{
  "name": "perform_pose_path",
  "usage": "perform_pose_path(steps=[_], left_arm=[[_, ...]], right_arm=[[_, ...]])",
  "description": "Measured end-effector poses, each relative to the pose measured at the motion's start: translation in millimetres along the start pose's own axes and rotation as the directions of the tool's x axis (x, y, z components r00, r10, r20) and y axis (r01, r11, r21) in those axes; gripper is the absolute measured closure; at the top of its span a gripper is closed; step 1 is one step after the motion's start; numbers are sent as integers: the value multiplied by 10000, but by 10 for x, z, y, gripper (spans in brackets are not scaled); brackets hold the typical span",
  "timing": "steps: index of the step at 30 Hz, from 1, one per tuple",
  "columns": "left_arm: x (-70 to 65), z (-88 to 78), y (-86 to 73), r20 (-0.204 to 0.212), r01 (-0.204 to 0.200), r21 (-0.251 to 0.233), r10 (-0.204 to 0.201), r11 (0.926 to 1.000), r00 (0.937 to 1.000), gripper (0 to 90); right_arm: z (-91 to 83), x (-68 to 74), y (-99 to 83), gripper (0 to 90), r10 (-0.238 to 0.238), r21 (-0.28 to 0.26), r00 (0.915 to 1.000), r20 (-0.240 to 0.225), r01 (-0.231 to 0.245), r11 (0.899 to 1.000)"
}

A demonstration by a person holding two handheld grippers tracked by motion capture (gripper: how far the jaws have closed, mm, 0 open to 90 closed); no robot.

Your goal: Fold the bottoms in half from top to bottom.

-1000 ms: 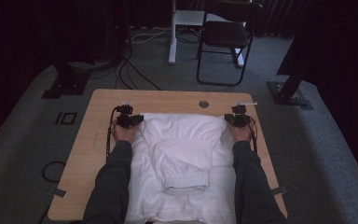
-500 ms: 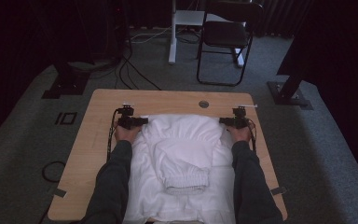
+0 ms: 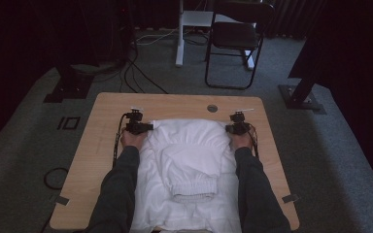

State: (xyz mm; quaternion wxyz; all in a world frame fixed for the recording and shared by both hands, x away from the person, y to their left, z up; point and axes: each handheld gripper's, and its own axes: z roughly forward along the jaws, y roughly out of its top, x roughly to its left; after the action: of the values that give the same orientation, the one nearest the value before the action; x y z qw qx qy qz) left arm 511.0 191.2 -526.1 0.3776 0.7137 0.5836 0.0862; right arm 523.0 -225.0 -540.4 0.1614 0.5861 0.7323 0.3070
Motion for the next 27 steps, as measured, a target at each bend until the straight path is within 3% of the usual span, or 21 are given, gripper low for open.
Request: perform_pose_path(steps=[1,2,3,5,6,7,8,12,16,19,20,23,24,27], left_arm=[[0,0,0,0,0,0,0,10000,10000,865],[22,-148,65,450,172,-562,-147,9983,9989,866],[27,-203,105,622,187,-626,-148,9979,9980,866],[16,-241,140,611,51,-688,-9,9976,9981,866],[-29,-355,231,791,-110,-1104,199,9938,9967,867],[-29,-355,231,791,-110,-1104,199,9938,9967,866],[-91,-472,340,728,-382,-1423,490,9891,9961,866],[-156,-608,420,821,-641,-1688,789,9836,9935,867],[-154,-673,366,805,-886,-1569,1022,9836,9915,866],[-154,-718,321,882,-990,-1597,1140,9822,9895,866],[-161,-788,260,1068,-1052,-1759,1252,9788,9864,865],[-172,-861,194,1167,-1136,-1848,1366,9762,9837,865],[-194,-929,122,1255,-1241,-1984,1508,9722,9806,865],[-216,-1007,30,1329,-1379,-2087,1678,9682,9768,864]], right_arm=[[-21,-8,9,880,-14,-130,10000,-62,13,9999],[-75,-22,32,882,-12,-376,9999,-144,6,9993],[-130,-40,61,883,-2,-601,9998,-180,-9,9982],[-239,-84,123,884,42,-1024,9993,-374,-80,9947],[-321,-104,172,884,37,-1375,9987,-512,-108,9904],[-321,-104,172,884,37,-1375,9987,-512,-108,9904],[-466,-103,253,884,-124,-1877,9992,-382,50,9822],[-623,-96,321,883,-275,-2471,9991,-315,189,9688],[-673,-92,266,882,-611,-2589,9970,-479,467,9648],[-735,-103,180,881,-676,-2786,9942,-842,416,9595],[-778,-111,134,881,-720,-2902,9924,-1000,401,9561],[-861,-115,55,881,-806,-3069,9892,-1223,395,9509],[-952,-115,-33,881,-966,-3267,9853,-1410,458,9440],[-1079,-101,-159,881,-1194,-3463,9803,-1572,585,9363]])
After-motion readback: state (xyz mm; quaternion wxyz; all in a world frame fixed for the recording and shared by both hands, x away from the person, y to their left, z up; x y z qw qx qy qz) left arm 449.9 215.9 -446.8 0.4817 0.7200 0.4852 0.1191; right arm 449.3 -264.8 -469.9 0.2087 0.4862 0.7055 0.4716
